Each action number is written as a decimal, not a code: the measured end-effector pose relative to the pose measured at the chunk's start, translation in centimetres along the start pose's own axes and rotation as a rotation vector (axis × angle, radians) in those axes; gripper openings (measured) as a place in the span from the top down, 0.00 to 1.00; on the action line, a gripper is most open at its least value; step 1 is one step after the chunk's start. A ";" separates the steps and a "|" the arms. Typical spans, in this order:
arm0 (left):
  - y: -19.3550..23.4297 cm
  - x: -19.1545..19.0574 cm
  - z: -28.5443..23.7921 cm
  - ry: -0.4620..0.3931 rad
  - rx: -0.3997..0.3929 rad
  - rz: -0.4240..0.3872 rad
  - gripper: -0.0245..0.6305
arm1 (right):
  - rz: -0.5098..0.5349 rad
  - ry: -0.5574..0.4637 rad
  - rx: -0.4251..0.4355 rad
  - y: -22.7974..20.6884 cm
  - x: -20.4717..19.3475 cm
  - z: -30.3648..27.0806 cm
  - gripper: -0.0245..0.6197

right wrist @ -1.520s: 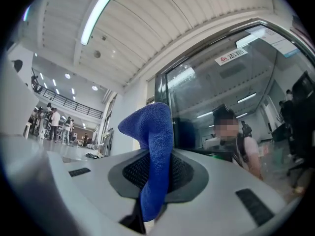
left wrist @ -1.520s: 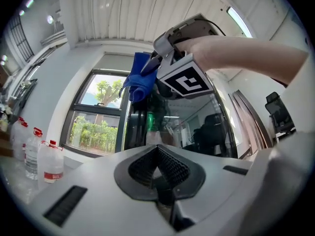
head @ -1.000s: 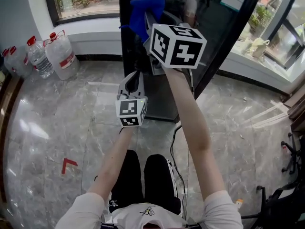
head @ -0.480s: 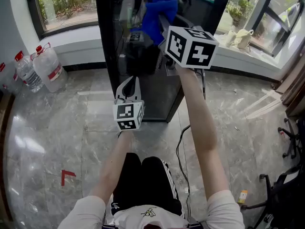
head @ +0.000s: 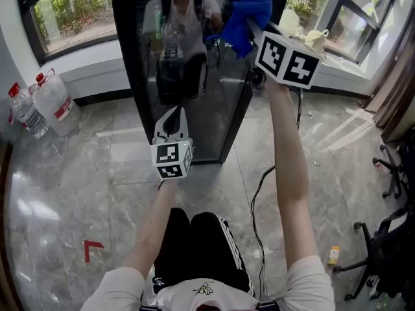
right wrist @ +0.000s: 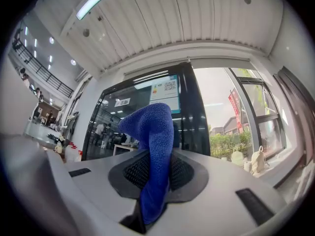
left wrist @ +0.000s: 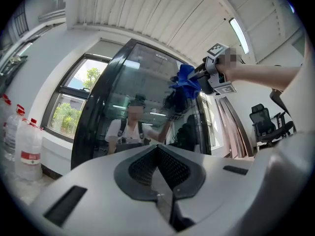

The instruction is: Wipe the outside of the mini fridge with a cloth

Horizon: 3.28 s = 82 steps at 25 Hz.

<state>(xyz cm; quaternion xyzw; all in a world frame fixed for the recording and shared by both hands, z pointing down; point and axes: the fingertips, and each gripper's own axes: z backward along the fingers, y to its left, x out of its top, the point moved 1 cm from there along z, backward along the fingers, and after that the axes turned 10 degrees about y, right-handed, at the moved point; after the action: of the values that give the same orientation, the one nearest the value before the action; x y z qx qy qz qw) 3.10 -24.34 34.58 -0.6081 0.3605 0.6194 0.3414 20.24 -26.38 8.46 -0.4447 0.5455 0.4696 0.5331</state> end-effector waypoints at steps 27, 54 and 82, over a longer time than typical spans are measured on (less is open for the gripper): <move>4.5 -2.8 1.2 0.042 0.066 -0.027 0.96 | -0.062 -0.032 -0.143 -7.8 -3.7 3.6 0.84; 11.8 -1.9 6.2 0.009 0.122 0.045 0.96 | -0.014 0.065 0.443 29.3 -9.9 -7.7 0.84; 1.1 -0.8 3.0 0.026 -0.026 -0.018 0.96 | -0.057 0.086 0.170 10.3 -12.3 -3.1 0.84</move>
<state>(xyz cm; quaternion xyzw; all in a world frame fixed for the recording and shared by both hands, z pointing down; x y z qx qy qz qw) 0.63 -22.29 35.37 -0.6238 0.3513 0.6128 0.3345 10.06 -27.95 21.14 -0.4329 0.5929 0.3866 0.5582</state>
